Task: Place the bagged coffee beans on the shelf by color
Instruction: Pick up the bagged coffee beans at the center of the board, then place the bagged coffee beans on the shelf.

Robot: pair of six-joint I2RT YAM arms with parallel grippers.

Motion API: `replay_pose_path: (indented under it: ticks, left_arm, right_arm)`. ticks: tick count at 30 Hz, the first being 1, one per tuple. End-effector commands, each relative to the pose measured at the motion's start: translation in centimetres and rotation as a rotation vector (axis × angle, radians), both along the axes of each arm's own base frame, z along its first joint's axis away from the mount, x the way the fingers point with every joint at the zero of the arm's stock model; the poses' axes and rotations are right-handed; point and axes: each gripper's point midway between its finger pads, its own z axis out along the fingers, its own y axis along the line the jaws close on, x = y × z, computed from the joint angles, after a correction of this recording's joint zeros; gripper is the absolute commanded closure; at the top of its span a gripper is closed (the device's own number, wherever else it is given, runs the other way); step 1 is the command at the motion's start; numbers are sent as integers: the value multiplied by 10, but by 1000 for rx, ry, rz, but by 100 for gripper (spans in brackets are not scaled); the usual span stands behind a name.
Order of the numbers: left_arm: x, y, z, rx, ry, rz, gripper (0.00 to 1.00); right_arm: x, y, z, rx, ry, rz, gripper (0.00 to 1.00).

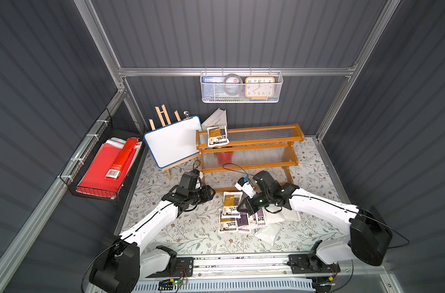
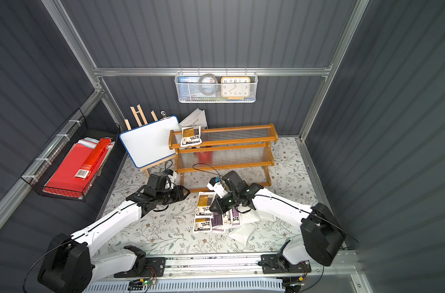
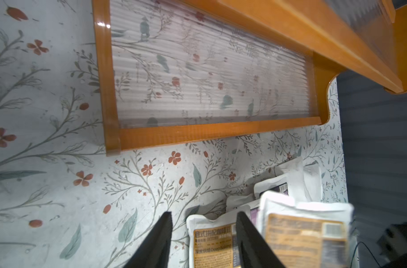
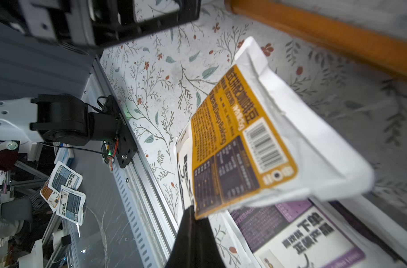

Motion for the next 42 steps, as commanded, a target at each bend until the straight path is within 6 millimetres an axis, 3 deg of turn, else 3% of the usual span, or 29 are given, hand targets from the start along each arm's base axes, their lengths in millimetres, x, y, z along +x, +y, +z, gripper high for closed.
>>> replay_pose_path:
  ticks: [1,6,9,12,15,21,26,29,35,42]
  left_arm:
    - [-1,-4,4,-15,-18,-35,51]
    - [0,5,-13,41,-1,-10,52]
    - [-3,15,-27,81,21,25,52]
    - [-4,19,-33,100,31,38,52]
    - [-3,20,-33,107,30,45,52]
    - [-7,24,-32,112,29,61,52]
    - [-9,29,-30,131,21,69,52]
    - [-10,30,-31,141,25,71,52]
    - [-9,32,-36,151,32,73,52]
    - [-9,32,-40,160,44,73,52]
  right_arm:
    - [10,-11,60,44,-151,14,100]
    - [34,-27,154,102,-354,16,100]
    - [60,-36,199,82,-478,-14,100]
    - [92,-43,237,75,-587,-56,100]
    - [123,-46,255,69,-632,-72,100]
    - [174,-56,262,120,-628,-103,100]
    - [197,-52,264,172,-596,-92,100]
    - [197,-47,263,229,-543,-53,100]
    - [202,-47,229,203,-437,-46,100]
    - [222,-53,196,139,-381,-92,97]
